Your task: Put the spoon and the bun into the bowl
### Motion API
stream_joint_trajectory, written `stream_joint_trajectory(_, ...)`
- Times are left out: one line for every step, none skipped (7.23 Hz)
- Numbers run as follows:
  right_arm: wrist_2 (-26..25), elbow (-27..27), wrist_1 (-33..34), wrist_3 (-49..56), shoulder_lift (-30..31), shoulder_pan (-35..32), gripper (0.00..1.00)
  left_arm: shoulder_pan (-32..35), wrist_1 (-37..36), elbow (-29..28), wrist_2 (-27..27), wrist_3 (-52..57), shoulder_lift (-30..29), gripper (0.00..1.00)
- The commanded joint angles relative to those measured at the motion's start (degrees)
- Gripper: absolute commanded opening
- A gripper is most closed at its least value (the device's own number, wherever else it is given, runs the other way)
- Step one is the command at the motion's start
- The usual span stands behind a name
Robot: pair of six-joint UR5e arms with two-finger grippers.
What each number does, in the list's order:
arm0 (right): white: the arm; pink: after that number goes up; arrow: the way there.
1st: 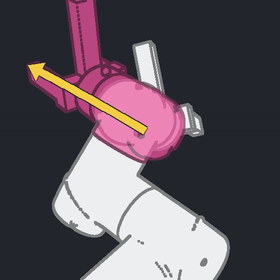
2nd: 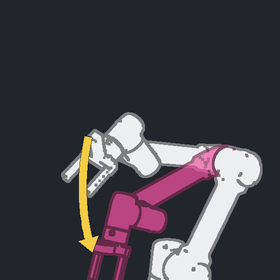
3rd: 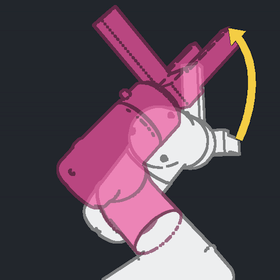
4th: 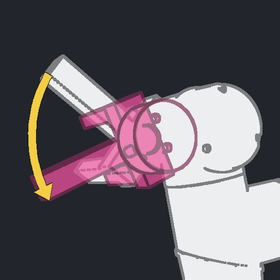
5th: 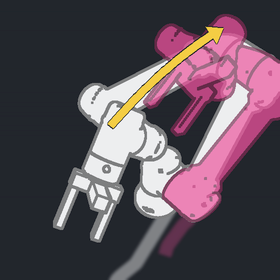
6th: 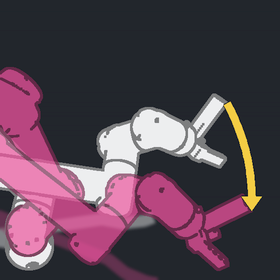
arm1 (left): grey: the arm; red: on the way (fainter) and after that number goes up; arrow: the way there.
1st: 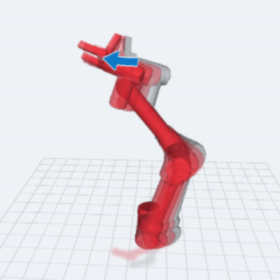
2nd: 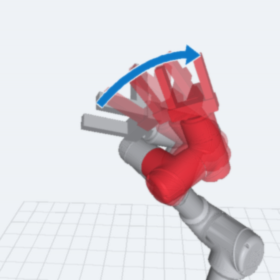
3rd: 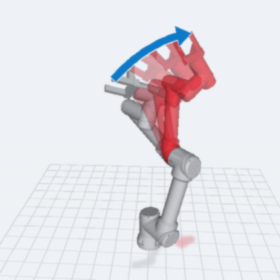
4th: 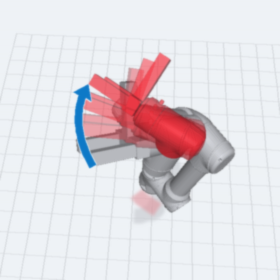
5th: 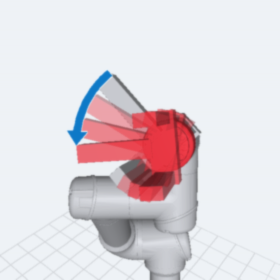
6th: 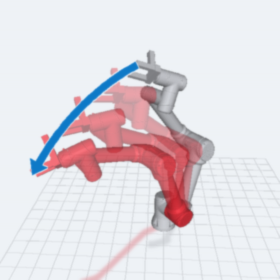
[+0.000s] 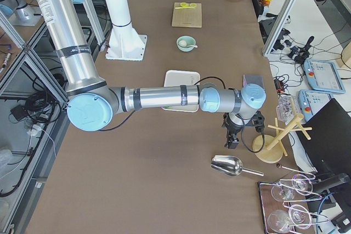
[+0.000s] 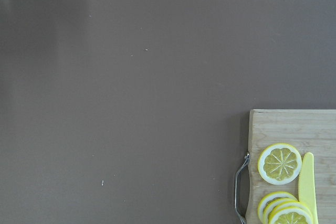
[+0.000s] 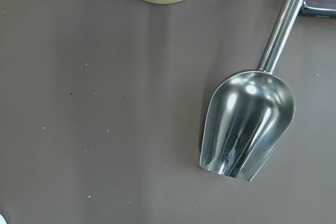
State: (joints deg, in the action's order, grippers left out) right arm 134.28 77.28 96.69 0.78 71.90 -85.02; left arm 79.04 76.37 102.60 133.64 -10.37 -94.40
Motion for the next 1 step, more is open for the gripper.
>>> stream_joint_trajectory(0.45, -0.11, -0.10, 0.10, 0.00, -0.15, 1.00, -0.02, 0.00, -0.30, -0.05, 0.09, -0.17, 0.98)
